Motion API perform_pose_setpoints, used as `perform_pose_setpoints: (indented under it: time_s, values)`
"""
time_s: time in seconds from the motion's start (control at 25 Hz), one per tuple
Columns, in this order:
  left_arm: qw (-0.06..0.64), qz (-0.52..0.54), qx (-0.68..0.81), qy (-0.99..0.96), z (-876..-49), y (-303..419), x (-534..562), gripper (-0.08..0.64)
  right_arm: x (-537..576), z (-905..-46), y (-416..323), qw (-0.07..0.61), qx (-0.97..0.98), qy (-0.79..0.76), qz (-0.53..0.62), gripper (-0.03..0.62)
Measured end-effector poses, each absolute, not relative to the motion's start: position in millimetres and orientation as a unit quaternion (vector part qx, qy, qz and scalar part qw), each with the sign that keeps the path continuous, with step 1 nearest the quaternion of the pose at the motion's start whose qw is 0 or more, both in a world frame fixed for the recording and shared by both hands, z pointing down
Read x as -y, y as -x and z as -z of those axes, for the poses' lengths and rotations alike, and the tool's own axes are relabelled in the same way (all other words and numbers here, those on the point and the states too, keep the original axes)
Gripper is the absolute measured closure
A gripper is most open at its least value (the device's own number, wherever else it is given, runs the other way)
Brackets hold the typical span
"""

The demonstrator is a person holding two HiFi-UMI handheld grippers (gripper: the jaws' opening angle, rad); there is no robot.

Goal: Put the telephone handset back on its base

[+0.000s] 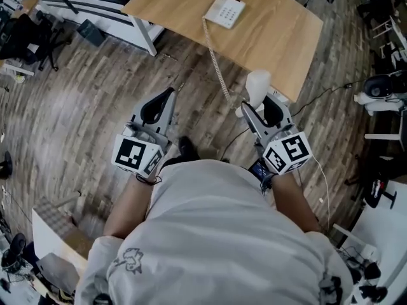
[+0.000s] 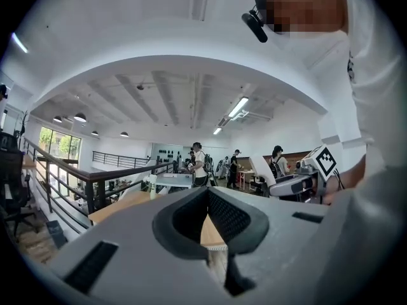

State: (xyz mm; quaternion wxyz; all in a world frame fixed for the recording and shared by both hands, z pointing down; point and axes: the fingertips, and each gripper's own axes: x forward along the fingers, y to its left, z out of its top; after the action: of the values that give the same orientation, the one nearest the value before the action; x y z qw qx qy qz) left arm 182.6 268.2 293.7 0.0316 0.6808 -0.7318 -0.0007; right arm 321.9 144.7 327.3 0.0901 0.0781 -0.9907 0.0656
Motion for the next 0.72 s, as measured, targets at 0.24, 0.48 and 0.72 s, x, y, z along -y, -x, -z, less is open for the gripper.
perform_pose_setpoints:
  time_s: [0.24, 0.48, 0.72]
  values:
    - [0.040, 0.008, 0.717, -0.695, -295, -124, -272, 0.554, -148, -326, -272, 0.097, 0.988, -0.102, -0.068, 0.367]
    - [0.047, 0.014, 0.713, -0.699, -300, -90, -283, 0.554, -154, -326, -241, 0.102, 0.986, -0.113, -0.068, 0.367]
    - [0.035, 0.008, 0.717, -0.696, -297, -69, -283, 0.554, -149, -326, -219, 0.104, 0.986, -0.108, -0.067, 0.367]
